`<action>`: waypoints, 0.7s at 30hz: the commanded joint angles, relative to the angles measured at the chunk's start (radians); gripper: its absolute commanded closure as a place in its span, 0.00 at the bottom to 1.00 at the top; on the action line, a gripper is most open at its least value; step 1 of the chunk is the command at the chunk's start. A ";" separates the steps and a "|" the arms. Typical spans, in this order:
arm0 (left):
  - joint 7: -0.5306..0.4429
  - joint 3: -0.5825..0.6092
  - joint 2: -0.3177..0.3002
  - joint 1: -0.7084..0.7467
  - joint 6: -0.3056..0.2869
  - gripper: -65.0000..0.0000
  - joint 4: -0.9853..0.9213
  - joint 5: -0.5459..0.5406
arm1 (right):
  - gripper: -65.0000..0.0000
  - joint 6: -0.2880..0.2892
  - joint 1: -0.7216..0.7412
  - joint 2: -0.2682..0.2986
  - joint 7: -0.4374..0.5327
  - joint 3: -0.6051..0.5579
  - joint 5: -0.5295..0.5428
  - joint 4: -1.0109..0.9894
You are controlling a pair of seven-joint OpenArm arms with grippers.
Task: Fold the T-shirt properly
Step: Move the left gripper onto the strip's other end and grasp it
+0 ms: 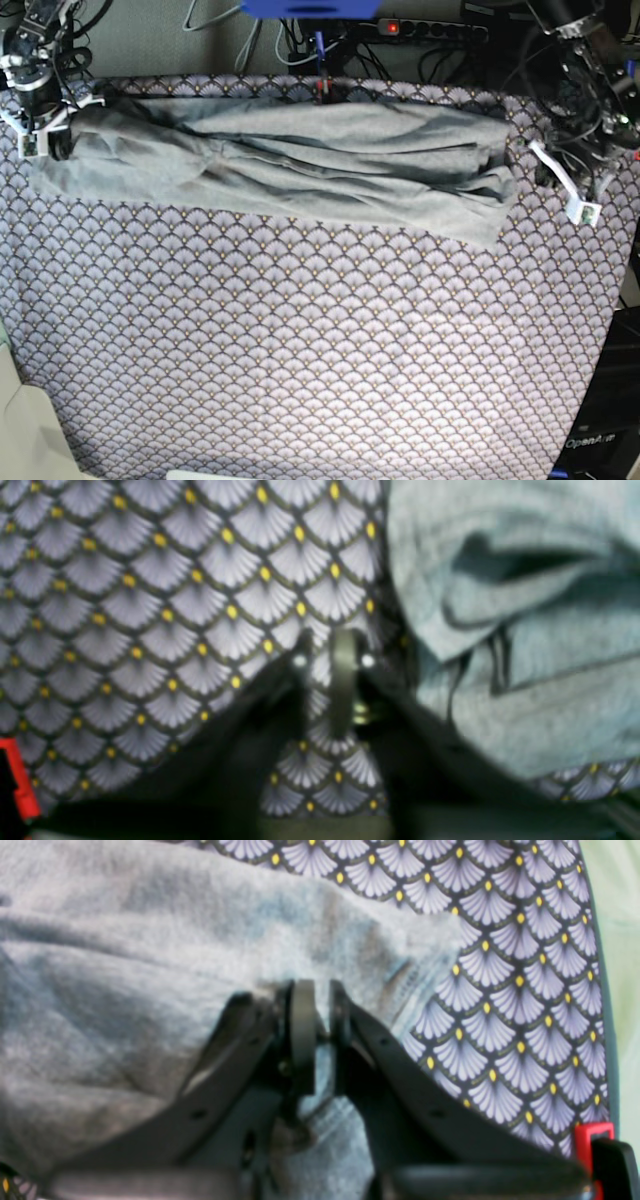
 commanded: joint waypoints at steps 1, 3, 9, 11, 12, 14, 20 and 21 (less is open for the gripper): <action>-0.012 -0.006 -0.011 -0.009 0.002 0.73 0.034 -0.011 | 0.95 -0.004 0.000 0.014 0.026 0.004 0.012 0.016; -0.008 -0.006 -0.005 -0.008 0.002 0.60 0.052 -0.011 | 0.95 -0.004 0.000 0.014 0.026 0.004 0.012 0.016; -0.019 -0.003 0.003 -0.003 0.002 0.36 0.034 -0.011 | 0.95 -0.004 0.000 0.014 0.026 0.004 0.012 0.016; -0.021 0.000 0.003 -0.011 0.002 0.36 0.006 -0.012 | 0.95 -0.004 0.000 0.014 0.026 0.004 0.012 0.016; -0.028 0.000 0.008 -0.012 0.002 0.36 -0.006 -0.014 | 0.95 -0.004 0.000 0.014 0.026 0.000 0.012 0.016; -0.048 0.000 0.028 -0.029 0.002 0.36 -0.020 -0.014 | 0.95 -0.004 -0.003 0.019 0.026 -0.016 0.012 0.016; -0.045 0.002 0.075 -0.051 0.002 0.36 -0.022 -0.014 | 0.95 -0.004 -0.006 0.019 0.023 -0.031 0.012 0.016; -0.045 0.002 0.083 -0.051 0.002 0.36 -0.022 -0.014 | 0.95 -0.004 -0.005 0.019 0.023 -0.031 0.012 0.016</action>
